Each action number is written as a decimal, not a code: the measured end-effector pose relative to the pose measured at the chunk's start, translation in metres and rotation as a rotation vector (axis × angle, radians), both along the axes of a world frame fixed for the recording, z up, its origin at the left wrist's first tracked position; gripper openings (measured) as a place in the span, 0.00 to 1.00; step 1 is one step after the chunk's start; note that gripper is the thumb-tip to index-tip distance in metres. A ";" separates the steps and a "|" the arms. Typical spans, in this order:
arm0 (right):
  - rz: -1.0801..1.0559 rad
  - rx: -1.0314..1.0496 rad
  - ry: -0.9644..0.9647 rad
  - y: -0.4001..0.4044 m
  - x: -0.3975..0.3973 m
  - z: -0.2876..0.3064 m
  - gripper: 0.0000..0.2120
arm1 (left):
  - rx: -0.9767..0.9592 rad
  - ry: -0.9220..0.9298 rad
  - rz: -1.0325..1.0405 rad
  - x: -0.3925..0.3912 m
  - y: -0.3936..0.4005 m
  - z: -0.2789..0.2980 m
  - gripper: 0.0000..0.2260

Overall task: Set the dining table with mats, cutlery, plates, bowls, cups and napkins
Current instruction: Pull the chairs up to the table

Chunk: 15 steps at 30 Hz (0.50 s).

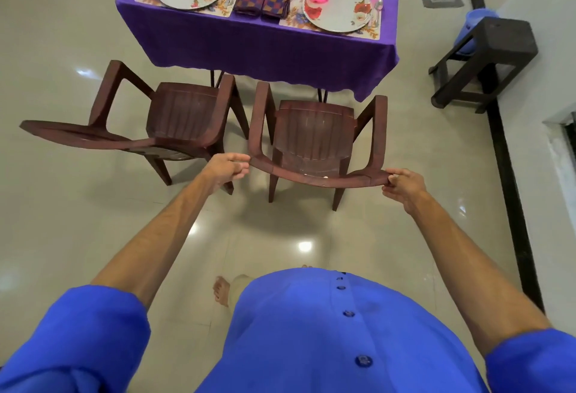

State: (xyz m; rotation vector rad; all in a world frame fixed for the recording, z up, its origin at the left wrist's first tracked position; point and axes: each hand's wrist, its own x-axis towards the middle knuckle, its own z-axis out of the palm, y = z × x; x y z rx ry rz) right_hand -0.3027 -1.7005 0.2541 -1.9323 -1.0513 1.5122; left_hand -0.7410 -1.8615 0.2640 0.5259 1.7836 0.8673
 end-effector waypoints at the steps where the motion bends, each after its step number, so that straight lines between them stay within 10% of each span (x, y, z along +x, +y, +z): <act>1: -0.012 0.002 -0.017 0.001 -0.002 0.000 0.14 | 0.014 -0.030 -0.005 -0.002 -0.002 0.001 0.16; 15: -0.075 -0.023 0.102 0.005 -0.003 0.008 0.13 | -0.055 -0.036 0.442 0.034 0.025 -0.005 0.10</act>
